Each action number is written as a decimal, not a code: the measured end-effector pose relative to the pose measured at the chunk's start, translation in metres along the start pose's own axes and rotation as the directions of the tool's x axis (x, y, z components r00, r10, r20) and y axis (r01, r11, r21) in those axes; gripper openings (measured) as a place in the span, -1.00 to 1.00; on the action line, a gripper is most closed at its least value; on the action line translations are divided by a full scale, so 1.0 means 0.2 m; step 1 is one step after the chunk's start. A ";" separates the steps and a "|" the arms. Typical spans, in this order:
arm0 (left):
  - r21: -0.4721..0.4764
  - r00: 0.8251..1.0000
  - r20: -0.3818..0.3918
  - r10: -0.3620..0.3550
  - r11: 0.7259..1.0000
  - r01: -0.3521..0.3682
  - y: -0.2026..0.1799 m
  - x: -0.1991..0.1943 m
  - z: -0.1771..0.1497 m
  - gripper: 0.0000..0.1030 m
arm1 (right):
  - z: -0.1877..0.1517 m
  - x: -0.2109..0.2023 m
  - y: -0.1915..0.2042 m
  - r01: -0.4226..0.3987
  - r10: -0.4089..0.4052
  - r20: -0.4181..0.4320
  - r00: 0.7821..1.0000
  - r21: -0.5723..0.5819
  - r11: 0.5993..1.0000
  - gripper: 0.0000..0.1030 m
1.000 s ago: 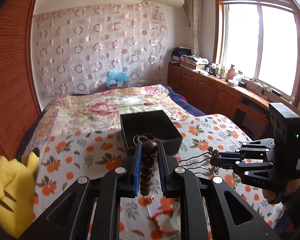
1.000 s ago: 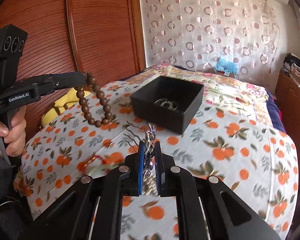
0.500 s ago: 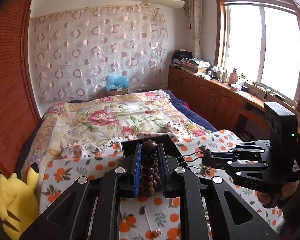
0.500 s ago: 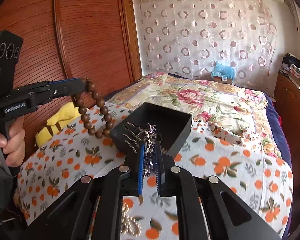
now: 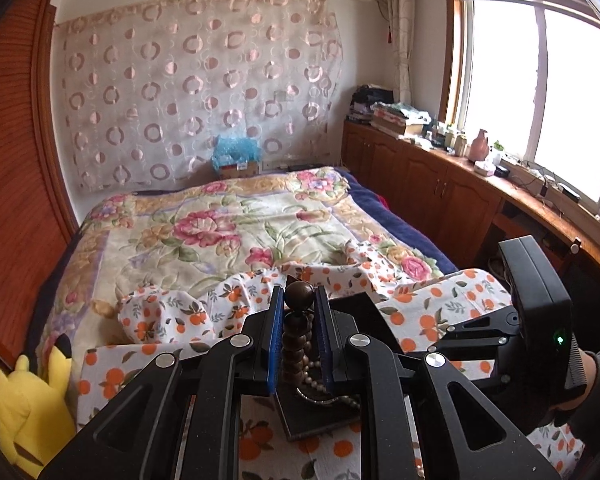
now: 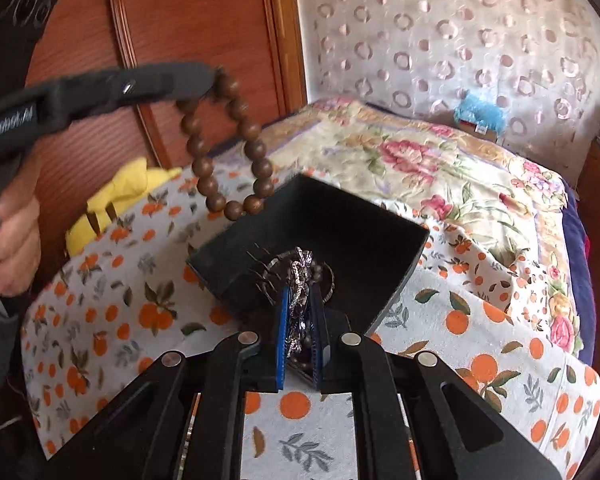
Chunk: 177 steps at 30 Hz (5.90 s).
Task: Organize jewelry
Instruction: 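Lower the bead bracelet into the black box with the left gripper while the right gripper drops the comb in, then move both open grippers back toward the jade bangle and pearls, then grasp the jade bangle with the left gripper while the right gripper grasps the pearl strand, then carry the jade bangle into the black box with the left gripper while the right gripper lowers the pearls in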
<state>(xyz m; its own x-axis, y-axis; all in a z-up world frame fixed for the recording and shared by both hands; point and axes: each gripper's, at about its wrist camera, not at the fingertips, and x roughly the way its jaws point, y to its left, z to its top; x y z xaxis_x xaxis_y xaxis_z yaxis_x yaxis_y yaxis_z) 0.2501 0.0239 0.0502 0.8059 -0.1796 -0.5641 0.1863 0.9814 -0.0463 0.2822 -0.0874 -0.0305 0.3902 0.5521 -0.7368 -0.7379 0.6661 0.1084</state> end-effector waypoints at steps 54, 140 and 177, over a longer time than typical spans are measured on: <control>-0.017 0.990 -0.125 -0.060 0.998 0.058 -0.20 -0.37 -0.86 -0.09 | -0.77 -0.54 0.46 0.178 -0.192 0.124 0.973 0.116 0.977 -0.27; -0.006 0.993 -0.115 -0.041 0.999 0.040 -0.26 -0.49 -0.99 0.34 | -0.68 -0.19 0.29 0.226 -0.228 -0.066 0.971 -0.038 0.973 -0.91; 0.030 0.999 -0.036 -0.024 0.999 0.025 -0.22 -0.45 -0.72 0.34 | -0.01 -0.86 0.42 0.302 -0.267 0.302 0.915 -0.075 0.950 -0.91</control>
<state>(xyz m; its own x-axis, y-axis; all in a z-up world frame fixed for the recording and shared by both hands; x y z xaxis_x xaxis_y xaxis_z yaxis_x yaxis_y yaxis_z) 0.0882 0.0074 -0.0151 0.7806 -0.2001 -0.5921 0.2227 0.9742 -0.0356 0.1512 -0.1273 0.1046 0.7205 0.4787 -0.5018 -0.6247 0.7622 -0.1697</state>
